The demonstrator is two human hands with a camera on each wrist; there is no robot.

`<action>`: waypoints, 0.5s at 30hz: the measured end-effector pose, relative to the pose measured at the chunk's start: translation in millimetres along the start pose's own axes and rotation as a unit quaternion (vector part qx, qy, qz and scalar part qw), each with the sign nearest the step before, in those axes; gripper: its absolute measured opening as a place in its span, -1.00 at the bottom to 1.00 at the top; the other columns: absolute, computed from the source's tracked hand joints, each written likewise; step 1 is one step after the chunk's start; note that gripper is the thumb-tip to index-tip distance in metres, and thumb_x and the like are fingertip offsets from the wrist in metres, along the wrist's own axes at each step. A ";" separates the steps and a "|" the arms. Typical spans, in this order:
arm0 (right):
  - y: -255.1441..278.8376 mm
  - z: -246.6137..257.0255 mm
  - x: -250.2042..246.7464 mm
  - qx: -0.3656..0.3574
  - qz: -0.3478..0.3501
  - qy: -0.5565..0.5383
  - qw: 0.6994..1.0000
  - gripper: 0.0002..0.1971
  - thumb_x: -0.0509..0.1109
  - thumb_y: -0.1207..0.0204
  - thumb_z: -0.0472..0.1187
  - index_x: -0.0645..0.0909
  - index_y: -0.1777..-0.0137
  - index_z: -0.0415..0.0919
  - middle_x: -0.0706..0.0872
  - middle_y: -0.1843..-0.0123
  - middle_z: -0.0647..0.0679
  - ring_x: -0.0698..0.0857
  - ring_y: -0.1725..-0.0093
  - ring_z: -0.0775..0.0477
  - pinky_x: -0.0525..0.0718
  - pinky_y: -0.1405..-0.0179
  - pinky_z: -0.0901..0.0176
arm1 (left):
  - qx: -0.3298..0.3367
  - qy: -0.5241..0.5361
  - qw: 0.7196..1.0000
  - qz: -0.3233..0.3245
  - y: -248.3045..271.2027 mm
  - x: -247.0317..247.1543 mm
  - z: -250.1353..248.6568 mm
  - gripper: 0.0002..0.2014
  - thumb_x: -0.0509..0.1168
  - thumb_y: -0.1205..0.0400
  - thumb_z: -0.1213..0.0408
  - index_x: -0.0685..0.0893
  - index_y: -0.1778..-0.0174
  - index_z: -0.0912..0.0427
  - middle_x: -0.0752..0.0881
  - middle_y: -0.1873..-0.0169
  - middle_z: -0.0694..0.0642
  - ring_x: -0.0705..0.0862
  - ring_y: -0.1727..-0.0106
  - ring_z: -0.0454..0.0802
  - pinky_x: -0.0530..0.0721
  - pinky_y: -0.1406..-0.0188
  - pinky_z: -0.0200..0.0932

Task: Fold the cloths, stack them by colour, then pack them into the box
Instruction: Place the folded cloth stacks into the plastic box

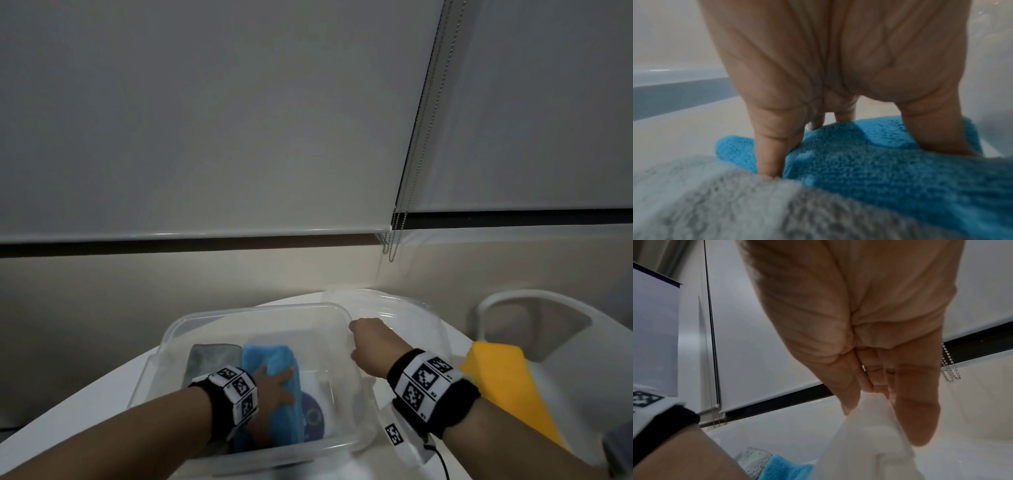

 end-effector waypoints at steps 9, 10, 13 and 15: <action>8.6 3.0 3.9 0.004 0.000 -0.003 1.000 -0.72 0.15 -0.59 -0.40 0.49 -0.27 -0.35 0.53 -0.28 -0.28 0.61 -0.21 -0.31 0.56 -0.13 0.02 | -0.023 -0.022 0.999 0.039 -2.3 -11.4 -8.5 -0.13 0.46 -0.48 -0.09 0.11 -0.64 -0.24 -0.22 -0.68 0.02 -0.04 -0.65 0.41 0.03 -0.61 0.32; 11.6 3.9 4.8 0.000 -0.004 0.002 1.000 -0.71 0.14 -0.58 -0.40 0.48 -0.28 -0.35 0.51 -0.28 -0.28 0.61 -0.22 -0.33 0.56 -0.15 -0.01 | -0.019 -0.032 0.998 0.046 -1.1 -16.1 -9.4 -0.09 0.47 -0.47 -0.10 0.09 -0.66 -0.21 -0.23 -0.68 0.04 -0.02 -0.66 0.37 0.04 -0.62 0.29; 18.6 2.4 8.9 -0.012 -0.020 -0.014 1.000 -0.72 0.13 -0.61 -0.38 0.43 -0.30 -0.34 0.49 -0.28 -0.27 0.61 -0.21 -0.34 0.56 -0.11 -0.04 | -0.022 -0.044 0.996 0.073 9.6 -32.9 -11.5 -0.04 0.46 -0.46 -0.14 0.06 -0.68 -0.10 -0.18 -0.69 0.11 0.03 -0.67 0.25 0.05 -0.65 0.16; 22.6 -0.9 10.1 -0.020 -0.035 -0.028 0.999 -0.74 0.12 -0.64 -0.34 0.42 -0.29 -0.33 0.48 -0.27 -0.26 0.62 -0.18 -0.35 0.55 -0.04 -0.03 | -0.024 -0.036 0.997 0.068 17.2 -49.4 -13.9 -0.11 0.43 -0.48 -0.17 0.16 -0.67 -0.04 0.06 -0.68 0.15 0.14 -0.66 0.19 0.13 -0.64 0.08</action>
Point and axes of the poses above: each hand's wrist, its own y-axis away from the middle knuckle, its own x-axis out of the palm, z = x × y, the point moved 9 cm from there along -y, towards the middle knuckle
